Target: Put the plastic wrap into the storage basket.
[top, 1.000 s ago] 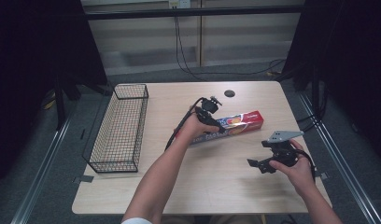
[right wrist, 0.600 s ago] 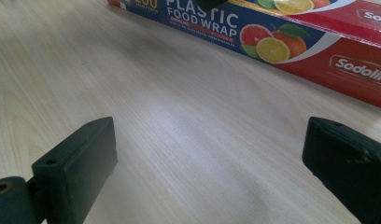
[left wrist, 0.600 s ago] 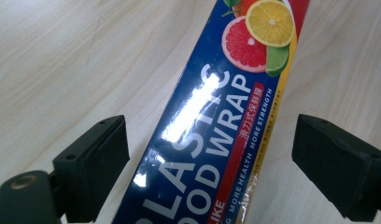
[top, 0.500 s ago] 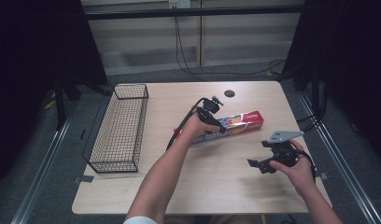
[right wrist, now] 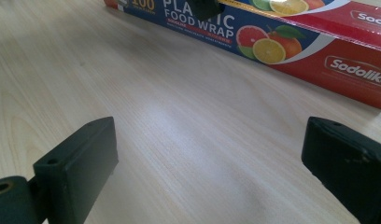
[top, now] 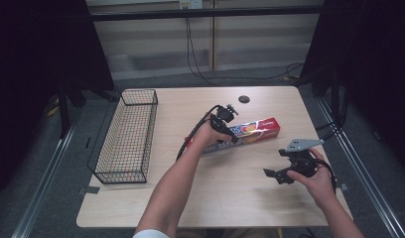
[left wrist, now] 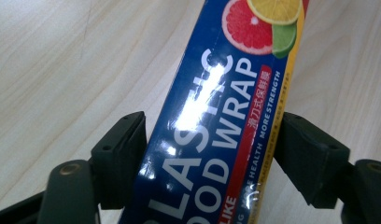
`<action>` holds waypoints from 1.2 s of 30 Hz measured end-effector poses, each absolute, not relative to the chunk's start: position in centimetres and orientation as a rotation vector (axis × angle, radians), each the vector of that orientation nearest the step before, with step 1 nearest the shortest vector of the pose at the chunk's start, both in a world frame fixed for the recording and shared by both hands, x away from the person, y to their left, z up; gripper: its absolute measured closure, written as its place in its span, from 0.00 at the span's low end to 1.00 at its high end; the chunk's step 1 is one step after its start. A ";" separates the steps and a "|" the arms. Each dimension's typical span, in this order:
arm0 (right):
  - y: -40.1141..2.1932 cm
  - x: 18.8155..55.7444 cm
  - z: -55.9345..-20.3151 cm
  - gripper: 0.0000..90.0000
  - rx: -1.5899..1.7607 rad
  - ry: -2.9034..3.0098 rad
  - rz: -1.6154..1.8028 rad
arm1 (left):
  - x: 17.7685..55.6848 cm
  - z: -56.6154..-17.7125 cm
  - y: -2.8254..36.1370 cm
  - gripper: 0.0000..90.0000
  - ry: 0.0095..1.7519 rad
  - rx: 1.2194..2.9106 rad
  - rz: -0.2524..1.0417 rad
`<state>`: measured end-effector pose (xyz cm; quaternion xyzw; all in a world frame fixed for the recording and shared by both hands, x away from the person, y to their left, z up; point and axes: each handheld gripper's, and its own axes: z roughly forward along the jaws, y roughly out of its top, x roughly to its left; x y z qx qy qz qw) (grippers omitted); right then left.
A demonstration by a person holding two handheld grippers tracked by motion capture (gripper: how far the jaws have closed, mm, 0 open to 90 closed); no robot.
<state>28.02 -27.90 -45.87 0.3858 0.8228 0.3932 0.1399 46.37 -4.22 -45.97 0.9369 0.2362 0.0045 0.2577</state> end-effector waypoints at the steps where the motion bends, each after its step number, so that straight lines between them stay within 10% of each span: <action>1: -27.9 28.0 -45.9 0.03 1.115 2.377 1.136 | 46.4 -46.0 -4.2 0.33 0.641 2.541 0.012; 36: -27.5 27.9 -45.9 0.04 1.088 2.395 1.131 | 45.8 -46.2 -6.1 0.45 0.628 2.722 -0.037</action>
